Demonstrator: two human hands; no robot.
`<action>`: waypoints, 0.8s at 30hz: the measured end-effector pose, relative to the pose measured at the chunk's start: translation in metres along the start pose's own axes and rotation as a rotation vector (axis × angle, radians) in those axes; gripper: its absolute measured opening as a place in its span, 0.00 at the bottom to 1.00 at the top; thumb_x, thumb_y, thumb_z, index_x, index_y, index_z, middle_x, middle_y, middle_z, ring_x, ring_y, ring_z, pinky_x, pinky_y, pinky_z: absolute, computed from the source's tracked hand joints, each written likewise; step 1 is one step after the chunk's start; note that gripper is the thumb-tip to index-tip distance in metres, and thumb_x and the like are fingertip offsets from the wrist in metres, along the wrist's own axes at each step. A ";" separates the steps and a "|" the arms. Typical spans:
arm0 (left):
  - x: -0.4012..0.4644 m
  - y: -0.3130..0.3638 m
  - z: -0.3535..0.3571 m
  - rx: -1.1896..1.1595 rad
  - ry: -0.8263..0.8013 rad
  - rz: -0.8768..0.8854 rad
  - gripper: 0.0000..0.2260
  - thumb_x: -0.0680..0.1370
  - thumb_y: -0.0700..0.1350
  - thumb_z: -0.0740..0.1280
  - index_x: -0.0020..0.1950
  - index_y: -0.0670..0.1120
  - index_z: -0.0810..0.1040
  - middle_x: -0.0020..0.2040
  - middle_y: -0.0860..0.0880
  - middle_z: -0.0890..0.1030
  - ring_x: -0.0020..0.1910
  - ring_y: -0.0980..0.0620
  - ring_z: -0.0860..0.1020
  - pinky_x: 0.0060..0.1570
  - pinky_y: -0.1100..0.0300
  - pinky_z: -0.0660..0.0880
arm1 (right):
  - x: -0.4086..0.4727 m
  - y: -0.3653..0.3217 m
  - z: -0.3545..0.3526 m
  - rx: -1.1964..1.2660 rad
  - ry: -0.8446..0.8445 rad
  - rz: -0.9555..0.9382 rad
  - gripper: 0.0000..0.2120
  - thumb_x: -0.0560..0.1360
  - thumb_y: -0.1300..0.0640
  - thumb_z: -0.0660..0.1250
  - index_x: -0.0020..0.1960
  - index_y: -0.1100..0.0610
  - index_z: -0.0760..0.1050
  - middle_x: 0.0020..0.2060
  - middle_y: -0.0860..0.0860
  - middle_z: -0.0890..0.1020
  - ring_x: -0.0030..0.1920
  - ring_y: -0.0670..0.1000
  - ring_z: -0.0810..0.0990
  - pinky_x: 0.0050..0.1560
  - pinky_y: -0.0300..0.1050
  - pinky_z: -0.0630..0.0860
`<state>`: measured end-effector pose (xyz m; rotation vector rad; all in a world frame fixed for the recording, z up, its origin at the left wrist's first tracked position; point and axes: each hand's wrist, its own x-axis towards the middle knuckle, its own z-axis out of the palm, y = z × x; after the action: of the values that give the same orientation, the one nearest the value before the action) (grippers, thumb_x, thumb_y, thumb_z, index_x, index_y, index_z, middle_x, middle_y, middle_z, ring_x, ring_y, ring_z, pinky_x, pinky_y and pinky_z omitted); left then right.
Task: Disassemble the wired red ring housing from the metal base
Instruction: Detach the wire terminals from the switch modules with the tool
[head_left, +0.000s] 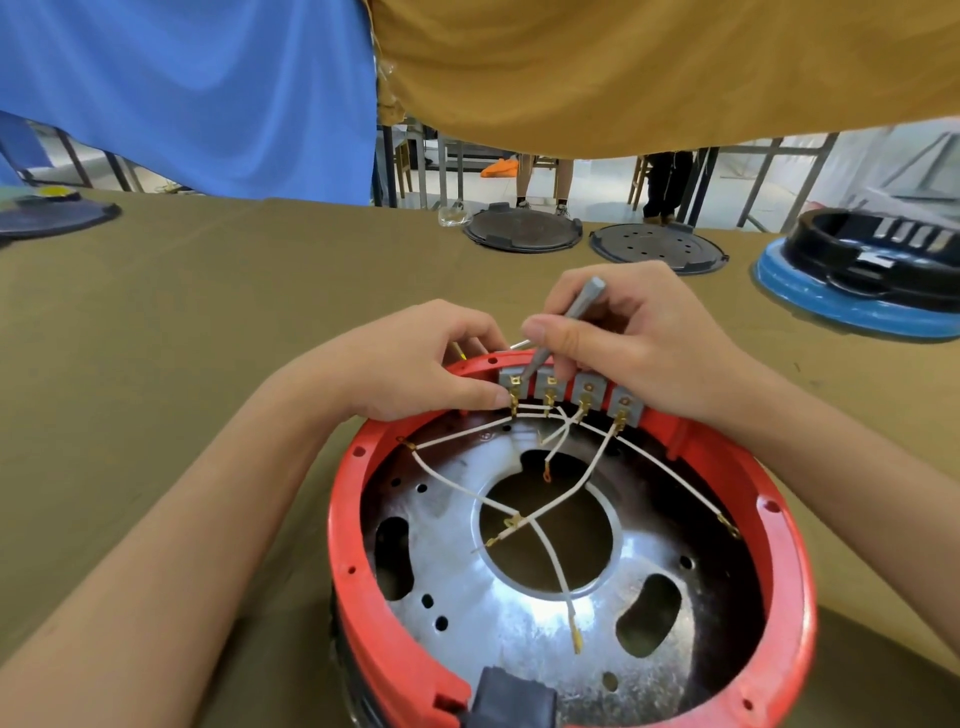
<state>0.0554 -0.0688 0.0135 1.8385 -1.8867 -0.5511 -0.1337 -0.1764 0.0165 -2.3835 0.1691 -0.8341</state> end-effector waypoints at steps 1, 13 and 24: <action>0.000 0.000 0.000 0.001 -0.003 0.002 0.10 0.74 0.53 0.73 0.53 0.56 0.79 0.45 0.56 0.82 0.44 0.58 0.81 0.52 0.51 0.79 | 0.000 0.002 -0.001 0.037 -0.010 0.029 0.10 0.78 0.56 0.69 0.42 0.62 0.80 0.29 0.51 0.82 0.29 0.49 0.81 0.34 0.40 0.77; -0.001 0.002 0.000 -0.036 -0.015 -0.008 0.09 0.73 0.52 0.74 0.53 0.55 0.80 0.46 0.54 0.83 0.45 0.55 0.82 0.53 0.50 0.79 | 0.015 0.009 0.000 0.228 -0.082 0.324 0.12 0.78 0.53 0.69 0.39 0.58 0.78 0.27 0.53 0.78 0.31 0.52 0.74 0.36 0.40 0.72; 0.001 -0.002 0.000 -0.044 -0.019 -0.003 0.09 0.74 0.52 0.73 0.53 0.56 0.79 0.46 0.55 0.83 0.45 0.57 0.82 0.52 0.52 0.79 | 0.002 0.001 -0.001 0.023 0.001 -0.014 0.10 0.79 0.55 0.69 0.42 0.60 0.81 0.29 0.49 0.81 0.30 0.50 0.80 0.34 0.43 0.76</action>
<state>0.0571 -0.0699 0.0124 1.8144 -1.8696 -0.6088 -0.1323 -0.1788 0.0175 -2.3658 0.1424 -0.8394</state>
